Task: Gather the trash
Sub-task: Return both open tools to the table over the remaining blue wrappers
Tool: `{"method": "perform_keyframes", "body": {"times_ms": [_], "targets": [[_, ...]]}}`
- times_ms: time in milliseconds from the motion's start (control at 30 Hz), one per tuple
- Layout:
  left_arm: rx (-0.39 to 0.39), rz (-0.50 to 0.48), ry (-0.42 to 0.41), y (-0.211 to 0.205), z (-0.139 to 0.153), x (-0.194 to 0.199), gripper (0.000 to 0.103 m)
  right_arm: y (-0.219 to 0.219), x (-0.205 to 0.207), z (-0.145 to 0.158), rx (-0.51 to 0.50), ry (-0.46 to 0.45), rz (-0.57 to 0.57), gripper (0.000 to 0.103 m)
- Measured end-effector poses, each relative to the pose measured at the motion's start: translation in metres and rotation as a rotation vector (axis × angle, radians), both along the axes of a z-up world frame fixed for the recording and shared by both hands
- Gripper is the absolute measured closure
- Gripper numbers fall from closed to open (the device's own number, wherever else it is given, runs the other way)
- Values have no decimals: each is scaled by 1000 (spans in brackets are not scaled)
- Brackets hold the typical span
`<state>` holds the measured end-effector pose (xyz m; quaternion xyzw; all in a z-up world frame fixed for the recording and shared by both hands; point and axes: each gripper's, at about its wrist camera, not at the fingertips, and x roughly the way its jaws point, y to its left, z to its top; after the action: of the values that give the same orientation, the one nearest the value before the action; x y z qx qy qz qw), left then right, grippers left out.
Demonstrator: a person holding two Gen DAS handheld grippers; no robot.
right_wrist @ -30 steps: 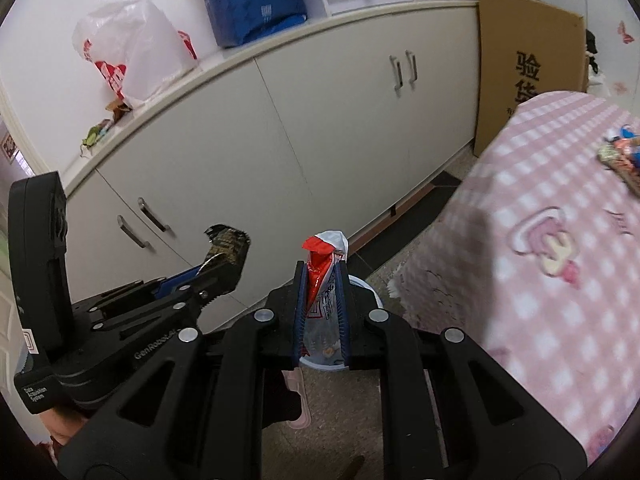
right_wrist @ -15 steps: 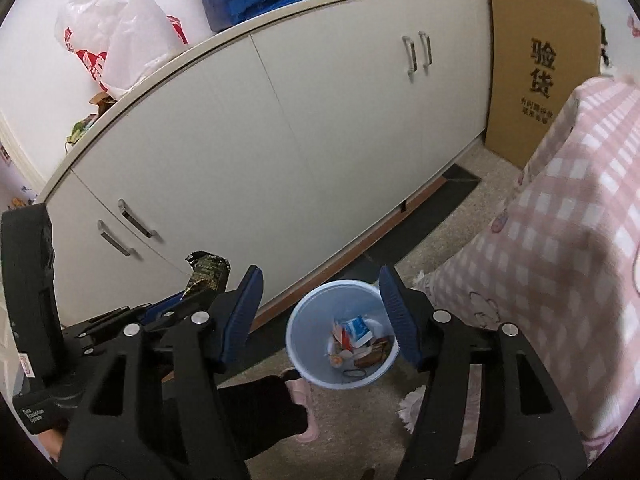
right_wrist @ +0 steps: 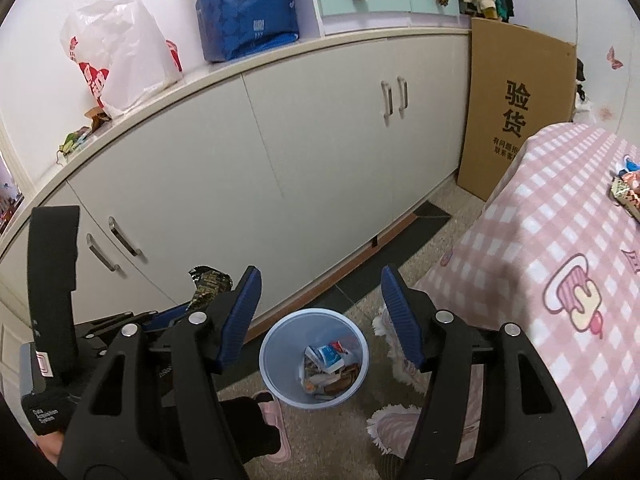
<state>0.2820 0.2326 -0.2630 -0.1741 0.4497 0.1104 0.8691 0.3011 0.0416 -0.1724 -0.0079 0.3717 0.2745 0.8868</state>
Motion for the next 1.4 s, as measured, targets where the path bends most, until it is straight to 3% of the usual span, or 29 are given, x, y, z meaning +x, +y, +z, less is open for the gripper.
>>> {"method": "perform_keyframes", "body": {"times_ms": [333, 367, 467, 800, 1000, 1200, 1400], "targets": [[50, 29, -18, -3, 13, 3, 79, -7, -5, 6, 31, -51, -29, 41], [54, 40, -22, -2, 14, 4, 73, -8, -5, 6, 34, -53, -33, 41], [61, 60, -33, 0, 19, 4, 41, -11, -6, 6, 43, -54, -40, 41], [96, 64, -59, -9, 40, -4, 38, -25, -14, 17, 62, -61, -59, 41], [135, 54, -137, -31, 76, -18, 36, -48, -27, 35, 85, -92, -86, 41], [159, 32, -224, -68, 113, -28, 33, -96, -47, 57, 110, -129, -152, 39], [175, -49, -280, -127, 140, -34, 30, -162, -68, 76, 138, -162, -253, 38]]}}
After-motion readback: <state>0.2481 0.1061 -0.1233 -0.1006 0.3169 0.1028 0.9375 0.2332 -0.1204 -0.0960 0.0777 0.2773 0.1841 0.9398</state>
